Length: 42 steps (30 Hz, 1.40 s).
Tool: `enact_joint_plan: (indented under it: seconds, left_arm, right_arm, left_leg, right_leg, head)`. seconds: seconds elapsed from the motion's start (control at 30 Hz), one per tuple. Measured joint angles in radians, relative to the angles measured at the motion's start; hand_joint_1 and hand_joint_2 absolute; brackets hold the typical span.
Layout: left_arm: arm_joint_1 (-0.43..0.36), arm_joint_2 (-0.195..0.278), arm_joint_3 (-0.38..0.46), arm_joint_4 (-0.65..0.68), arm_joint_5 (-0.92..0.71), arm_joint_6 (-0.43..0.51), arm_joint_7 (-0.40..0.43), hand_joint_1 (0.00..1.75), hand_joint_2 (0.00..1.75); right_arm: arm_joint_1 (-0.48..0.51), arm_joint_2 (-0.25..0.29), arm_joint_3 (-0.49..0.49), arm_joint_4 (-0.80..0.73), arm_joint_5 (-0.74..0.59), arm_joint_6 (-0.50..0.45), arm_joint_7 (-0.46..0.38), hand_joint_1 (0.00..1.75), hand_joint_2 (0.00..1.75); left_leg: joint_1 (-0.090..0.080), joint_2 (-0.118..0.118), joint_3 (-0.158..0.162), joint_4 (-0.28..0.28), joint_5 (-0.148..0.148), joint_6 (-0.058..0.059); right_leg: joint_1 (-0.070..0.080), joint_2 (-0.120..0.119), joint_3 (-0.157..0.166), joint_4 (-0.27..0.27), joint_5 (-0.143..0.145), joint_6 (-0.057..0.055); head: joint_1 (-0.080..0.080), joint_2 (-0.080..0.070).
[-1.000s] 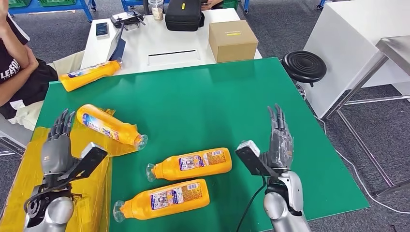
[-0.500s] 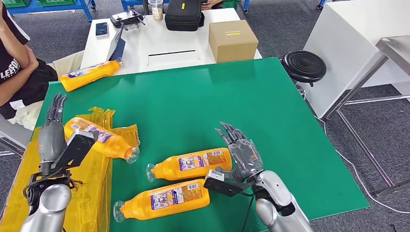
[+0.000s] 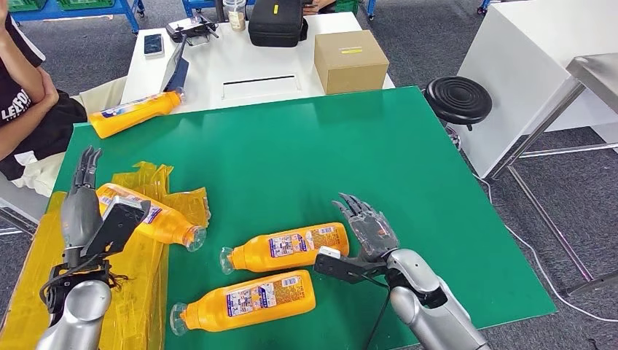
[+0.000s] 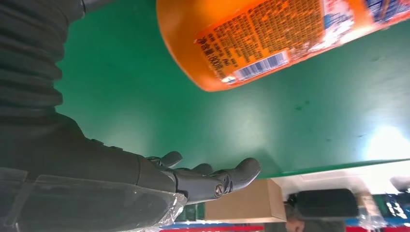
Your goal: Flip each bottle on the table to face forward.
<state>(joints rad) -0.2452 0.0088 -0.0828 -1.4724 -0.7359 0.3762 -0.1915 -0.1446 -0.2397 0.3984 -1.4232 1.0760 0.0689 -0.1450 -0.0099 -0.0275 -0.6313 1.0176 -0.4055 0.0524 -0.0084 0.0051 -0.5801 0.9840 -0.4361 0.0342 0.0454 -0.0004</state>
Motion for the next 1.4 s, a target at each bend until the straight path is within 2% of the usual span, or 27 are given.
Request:
enact_joint_plan:
  seconds: [0.13,0.37,0.63,0.97,1.17,1.4]
  left_arm:
    - [0.000,-0.001,0.000,0.001,0.000,0.000,0.001,0.00,1.75]
    - [0.005,-0.017,0.000,0.021,-0.008,0.009,0.002,0.00,1.75]
    - [0.005,-0.029,0.000,0.044,-0.008,0.012,-0.008,0.00,1.75]
    - [-0.019,-0.043,0.000,0.088,0.012,0.009,-0.020,0.00,1.75]
    - [-0.041,-0.052,-0.001,0.109,0.029,0.010,-0.021,0.00,1.75]
    - [-0.045,-0.057,-0.002,0.126,0.037,0.014,-0.030,0.00,1.75]
  right_arm:
    - [-0.013,0.000,0.003,0.018,0.006,-0.007,0.009,0.00,1.75]
    - [-0.078,0.008,0.039,0.120,0.060,-0.122,0.030,0.00,1.75]
    - [-0.105,0.025,0.082,0.142,0.073,-0.130,0.001,0.00,1.75]
    - [-0.173,0.026,0.169,0.193,0.047,-0.031,-0.075,0.00,1.75]
    - [-0.258,0.015,0.239,0.282,-0.053,0.056,-0.127,0.00,1.75]
    - [-0.341,0.000,0.316,0.410,-0.137,0.092,-0.151,0.00,1.75]
  left_leg:
    - [0.000,0.000,0.000,0.000,0.000,0.000]
    - [0.000,0.000,0.000,0.000,0.000,0.000]
    - [0.000,0.000,0.000,0.000,0.000,0.000]
    - [0.000,0.000,0.000,0.000,0.000,0.000]
    - [0.000,0.000,0.000,0.000,0.001,0.001]
    - [0.000,0.000,0.000,0.000,0.001,0.001]
  right_leg:
    - [0.000,0.000,0.000,0.000,0.000,0.000]
    - [0.000,0.000,0.000,0.000,0.000,0.000]
    - [0.000,0.000,0.000,0.000,0.000,0.000]
    - [0.000,0.000,0.000,0.000,0.000,0.000]
    - [0.000,0.000,0.000,0.000,0.000,0.000]
    - [0.000,0.000,0.000,0.000,0.000,0.000]
  head:
    - [0.000,0.000]
    - [0.000,0.000]
    - [0.000,0.000]
    - [0.000,0.000]
    - [0.000,0.000]
    - [0.000,0.000]
